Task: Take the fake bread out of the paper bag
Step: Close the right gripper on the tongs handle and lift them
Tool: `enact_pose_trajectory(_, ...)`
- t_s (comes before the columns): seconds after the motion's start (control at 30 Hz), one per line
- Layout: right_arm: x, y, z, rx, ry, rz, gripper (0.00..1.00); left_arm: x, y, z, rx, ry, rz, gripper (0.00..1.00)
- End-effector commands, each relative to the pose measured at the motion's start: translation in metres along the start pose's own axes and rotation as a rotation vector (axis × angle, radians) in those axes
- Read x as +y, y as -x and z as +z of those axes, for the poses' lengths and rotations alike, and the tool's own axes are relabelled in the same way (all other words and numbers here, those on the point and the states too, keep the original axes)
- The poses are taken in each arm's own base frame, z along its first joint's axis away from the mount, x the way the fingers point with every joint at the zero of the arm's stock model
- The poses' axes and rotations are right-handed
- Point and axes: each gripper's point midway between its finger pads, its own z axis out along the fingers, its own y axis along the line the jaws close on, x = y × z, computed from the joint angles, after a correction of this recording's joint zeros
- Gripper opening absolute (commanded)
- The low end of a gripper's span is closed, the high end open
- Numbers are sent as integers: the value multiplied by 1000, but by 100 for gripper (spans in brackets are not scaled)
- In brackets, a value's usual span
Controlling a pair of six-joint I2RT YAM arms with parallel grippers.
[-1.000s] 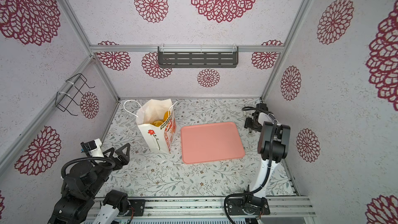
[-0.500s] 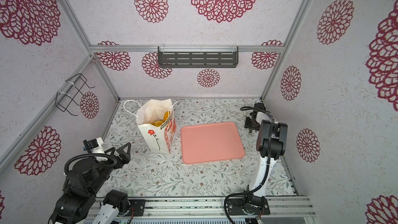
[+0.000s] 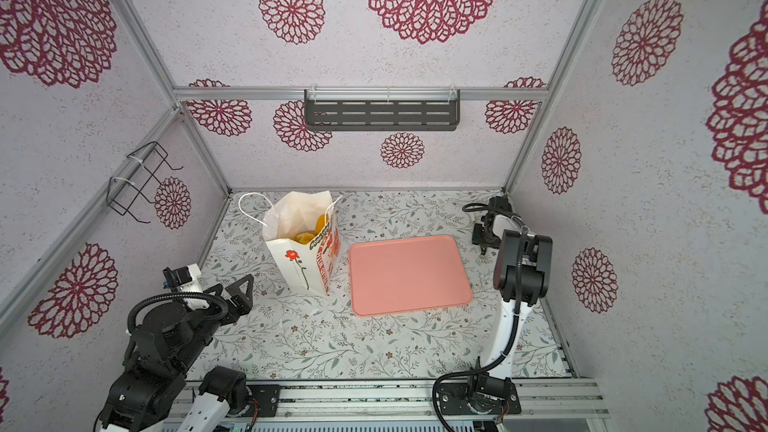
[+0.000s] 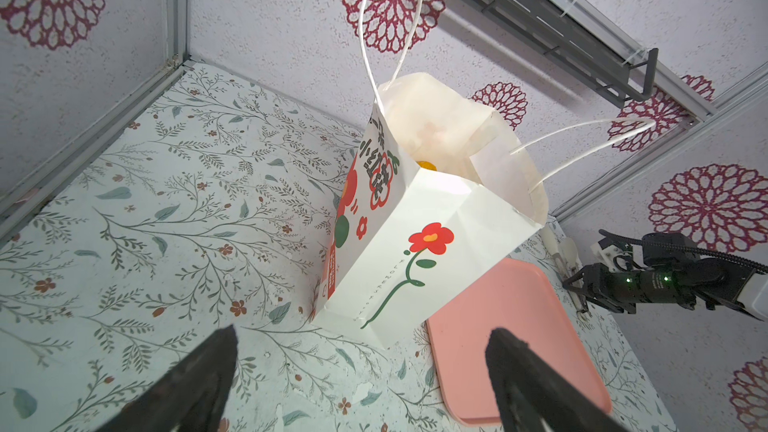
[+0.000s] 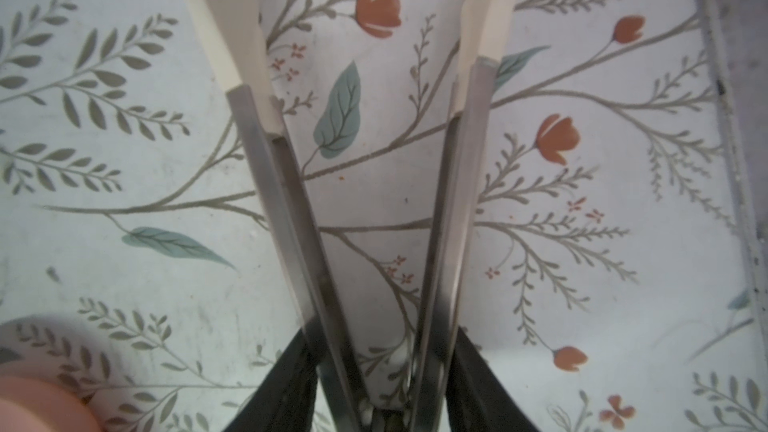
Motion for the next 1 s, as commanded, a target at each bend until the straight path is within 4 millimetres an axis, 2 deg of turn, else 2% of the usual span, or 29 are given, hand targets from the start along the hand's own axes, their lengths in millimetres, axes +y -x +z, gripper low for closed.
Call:
enact_pose_trajectory(0.0,1,-4,11,14,-6,-15,48,0,2,2,-2,7,-2,97)
enact_pose_trajectory(0.1,2,-7,9,18,-4,-11,43,0,2,2,0,10,-3,97)
enact_pose_trajectory(0.17,1,-8,2,20,-12,20,34,0,2,1,0,11,-5,97)
enact_pose_trajectory(0.23,4,-5,-11,12,6,54,27,0,3,1,-3,6,-5,97)
enact_pose_trajectory(0.3,8,-1,-28,-4,26,91,26,-1,3,0,-4,-1,-4,97)
enact_pose_trajectory(0.47,21,3,-78,-11,109,180,26,-4,3,-2,-5,-15,-5,97)
enact_pose_trajectory(0.63,40,4,-123,-23,226,230,36,-5,5,-4,-17,-26,-4,97)
enact_pose_trajectory(0.97,61,-21,-173,33,299,194,43,-5,8,-9,-43,-32,-12,97)
